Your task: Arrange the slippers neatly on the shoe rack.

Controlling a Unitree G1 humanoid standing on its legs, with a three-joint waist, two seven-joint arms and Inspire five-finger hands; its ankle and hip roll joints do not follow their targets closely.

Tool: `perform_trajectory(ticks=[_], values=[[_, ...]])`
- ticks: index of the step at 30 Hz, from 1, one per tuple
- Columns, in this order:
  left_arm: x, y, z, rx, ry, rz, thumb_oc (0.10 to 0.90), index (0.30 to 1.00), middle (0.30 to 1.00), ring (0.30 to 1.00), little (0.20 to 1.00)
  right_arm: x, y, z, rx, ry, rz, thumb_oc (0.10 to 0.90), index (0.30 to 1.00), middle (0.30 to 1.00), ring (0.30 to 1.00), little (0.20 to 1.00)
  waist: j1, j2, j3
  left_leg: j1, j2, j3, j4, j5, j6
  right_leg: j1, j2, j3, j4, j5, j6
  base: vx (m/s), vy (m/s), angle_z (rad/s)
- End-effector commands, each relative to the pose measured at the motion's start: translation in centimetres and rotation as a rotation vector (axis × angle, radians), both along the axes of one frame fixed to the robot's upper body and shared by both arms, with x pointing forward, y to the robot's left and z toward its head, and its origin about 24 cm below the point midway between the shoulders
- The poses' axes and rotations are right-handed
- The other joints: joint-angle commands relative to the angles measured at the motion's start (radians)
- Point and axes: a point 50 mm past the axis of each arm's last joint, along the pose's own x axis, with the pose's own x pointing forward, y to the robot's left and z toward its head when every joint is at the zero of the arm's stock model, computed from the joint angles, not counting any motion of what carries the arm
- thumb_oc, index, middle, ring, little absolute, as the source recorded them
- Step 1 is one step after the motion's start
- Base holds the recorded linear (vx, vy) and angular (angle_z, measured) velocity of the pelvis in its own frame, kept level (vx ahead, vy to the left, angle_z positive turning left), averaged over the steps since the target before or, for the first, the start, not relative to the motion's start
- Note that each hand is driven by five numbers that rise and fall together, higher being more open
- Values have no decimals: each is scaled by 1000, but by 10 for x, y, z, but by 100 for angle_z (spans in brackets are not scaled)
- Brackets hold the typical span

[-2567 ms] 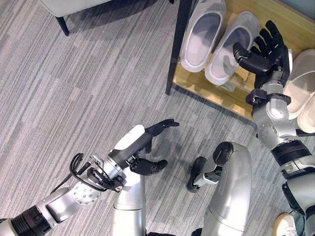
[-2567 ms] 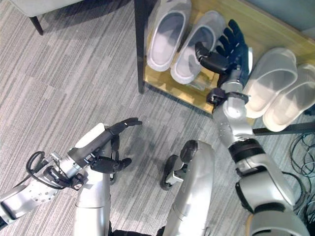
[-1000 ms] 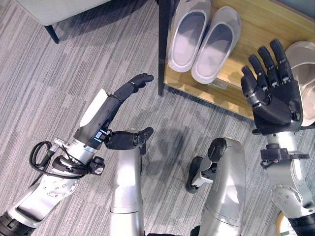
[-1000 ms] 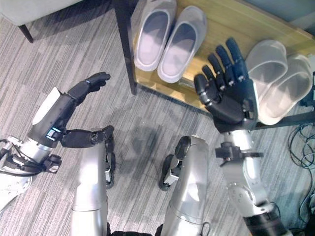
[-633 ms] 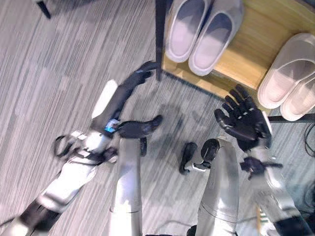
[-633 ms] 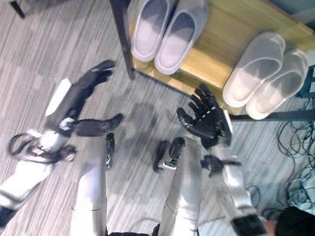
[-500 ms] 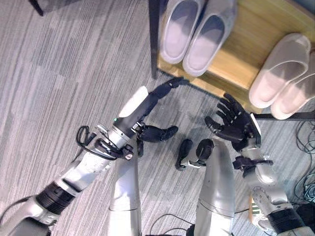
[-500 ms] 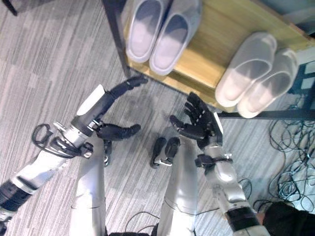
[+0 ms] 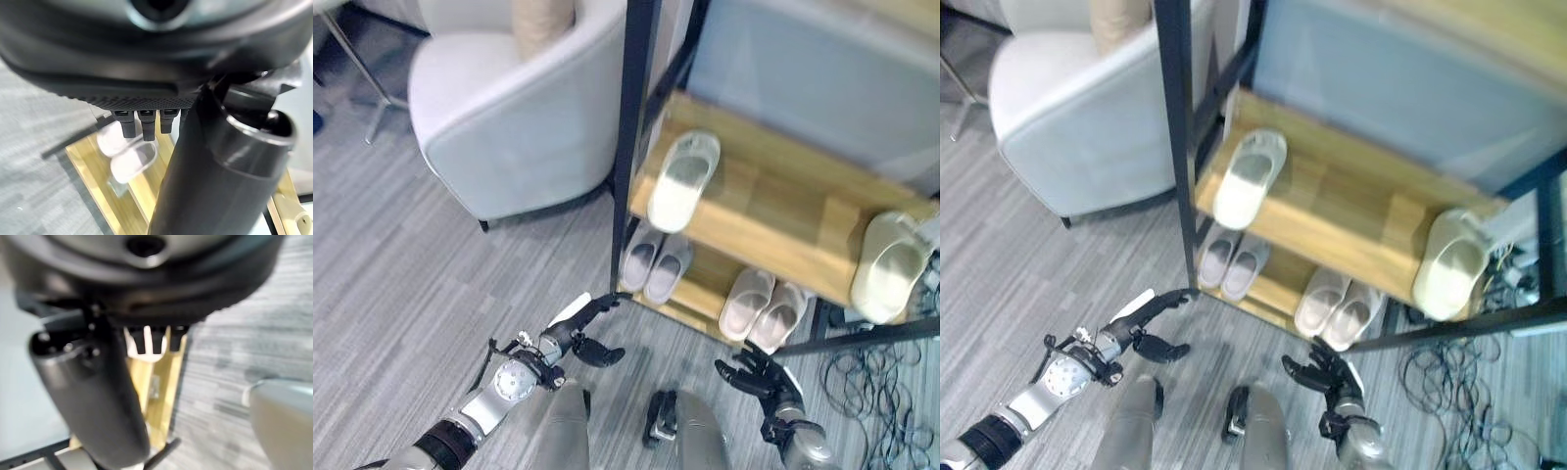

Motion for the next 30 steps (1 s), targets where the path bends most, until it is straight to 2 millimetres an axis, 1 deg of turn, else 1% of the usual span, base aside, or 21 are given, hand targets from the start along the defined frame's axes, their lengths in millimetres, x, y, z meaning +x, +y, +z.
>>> perform_trajectory(ticks=[1, 2, 3, 4, 5, 6, 8, 9, 10, 11, 12, 13, 14, 15, 16, 20, 22, 23, 25, 28, 30], values=[[-17, -47, -27, 9, 1, -108, 800, 900, 900, 900, 900, -5, -25, 2, -85, 11, -57, 800, 900, 900, 900, 900, 25, 33, -26, 82, 35, -22, -274, 157, -27, 82, 38, -30, -265, 141, 54, 127, -107, 12], [-22, -53, -35, -6, 58, -100, 800, 900, 900, 900, 900, -15, -25, -5, -88, 64, -86, 800, 900, 900, 900, 900, 29, 40, -39, 132, 35, -18, -361, 194, -37, 126, 51, -46, -332, 160, 57, 90, -106, 19], [-23, -51, -41, -22, 88, -38, 800, 900, 900, 900, 900, -29, -22, -15, -100, 142, -84, 800, 900, 900, 900, 900, 31, 46, -56, 184, 33, -25, -461, 240, -40, 173, 69, -61, -421, 207, 64, 70, -66, 25], [-24, -52, -42, -15, 83, -34, 800, 900, 900, 900, 900, -37, -22, -20, -115, 193, -82, 800, 900, 900, 900, 900, 33, 52, -78, 201, 29, -28, -501, 264, -40, 196, 77, -65, -473, 222, 73, 85, -10, 36], [-26, -59, -43, -15, 83, -60, 800, 900, 900, 900, 900, -44, -23, -25, -156, 262, -54, 800, 900, 900, 900, 900, 37, 64, -101, 242, 9, -45, -521, 328, -58, 271, 88, -72, -579, 269, 84, 63, 33, 29], [-26, -59, -43, -15, 82, -60, 800, 900, 900, 900, 900, -44, -23, -25, -156, 261, -54, 800, 900, 900, 900, 900, 35, 64, -99, 242, 7, -47, -523, 335, -57, 275, 88, -75, -588, 278, 85, -36, 67, 30], [-21, -67, -39, -43, 71, -70, 800, 900, 900, 900, 900, -39, -25, -24, -201, 270, -3, 800, 900, 900, 900, 900, 21, 55, -91, 300, -2, 5, -444, 242, -39, 291, 62, -73, -643, 309, 90, -156, 94, 20], [-25, -70, -42, -51, 85, -78, 800, 900, 900, 900, 900, -29, -28, -19, -245, 233, 31, 800, 900, 900, 900, 900, 24, 53, -88, 331, 1, 8, -396, 214, -42, 295, 53, -58, -655, 320, 89, -177, 154, 15], [-26, -69, -44, -52, 82, -53, 800, 900, 900, 900, 900, -24, -28, -17, -249, 236, 63, 800, 900, 900, 900, 900, 15, 53, -88, 348, 4, 11, -373, 212, -44, 286, 44, -50, -656, 328, 88, -198, 226, 8], [-27, -66, -46, -55, 80, -22, 800, 900, 900, 900, 900, -17, -24, -15, -266, 215, 128, 800, 900, 900, 900, 900, -7, 72, -90, 405, 18, 27, -383, 176, -39, 279, 53, -26, -655, 329, 91, -194, 234, -3], [-28, -71, -48, -52, 93, -30, 800, 900, 900, 900, 900, -17, -27, -14, -277, 227, 99, 800, 900, 900, 900, 900, -33, 82, -89, 418, 14, 32, -419, 157, -27, 256, 52, -21, -648, 346, 96, -188, 250, -7], [-28, -76, -48, -72, 94, -10, 800, 900, 900, 900, 900, -12, -30, -11, -282, 203, 83, 800, 900, 900, 900, 900, -51, 91, -93, 441, 7, 47, -494, 109, -7, 225, 42, -1, -644, 371, 117, -169, 180, -15], [-27, -81, -46, -92, 90, -14, 800, 900, 900, 900, 900, -10, -29, -10, -281, 195, 72, 800, 900, 900, 900, 900, -56, 93, -88, 422, -11, 42, -500, 119, -3, 215, 40, 9, -645, 389, 119, -170, 181, -32], [-22, -85, -41, -107, 69, -10, 800, 900, 900, 900, 900, -8, -23, -10, -270, 180, 70, 800, 900, 900, 900, 900, -68, 90, -87, 416, -27, 51, -526, 103, 12, 194, 28, 15, -647, 411, 127, -185, 183, -31], [-19, -84, -36, -110, 53, -22, 800, 900, 900, 900, 900, -8, -17, -10, -262, 167, 88, 800, 900, 900, 900, 900, -86, 96, -82, 430, -33, 83, -567, 106, 29, 175, 26, 22, -630, 429, 141, -150, 155, -13], [-8, -78, -21, -121, -10, -25, 800, 900, 900, 900, 900, -9, -17, -9, -252, 154, 71, 800, 900, 900, 900, 900, -90, 105, -64, 428, -19, 97, -584, 127, 33, 152, 25, 43, -598, 412, 160, -189, 34, -30], [3, -77, -5, -133, -69, -42, 800, 900, 900, 900, 900, -13, -13, -12, -252, 177, 64, 800, 900, 900, 900, 900, -95, 120, -49, 402, -17, 85, -574, 154, 40, 176, 30, 132, -536, 359, 150, -328, -50, -14], [6, -79, 0, -142, -80, -53, 800, 900, 900, 900, 900, -15, -11, -15, -233, 191, 41, 800, 900, 900, 900, 900, -89, 124, -66, 385, -11, 82, -575, 167, 41, 210, 24, 178, -513, 339, 141, -194, -84, 14], [6, -79, 0, -141, -80, -53, 800, 900, 900, 900, 900, -15, -11, -15, -233, 191, 41, 800, 900, 900, 900, 900, -88, 123, -66, 385, -11, 83, -575, 167, 41, 209, 24, 180, -511, 338, 142, -79, -74, 25], [10, -81, 5, -136, -97, -73, 800, 900, 900, 900, 900, -24, -9, -21, -198, 231, 5, 800, 900, 900, 900, 900, -65, 111, -103, 352, 5, 62, -548, 173, 30, 290, 5, 265, -527, 329, 152, -129, -276, 6], [11, -82, 6, -128, -105, -83, 800, 900, 900, 900, 900, -20, -8, -21, -206, 228, 21, 800, 900, 900, 900, 900, -55, 102, -109, 332, 24, 61, -520, 171, 18, 314, 7, 276, -552, 303, 154, -152, -360, 13]])
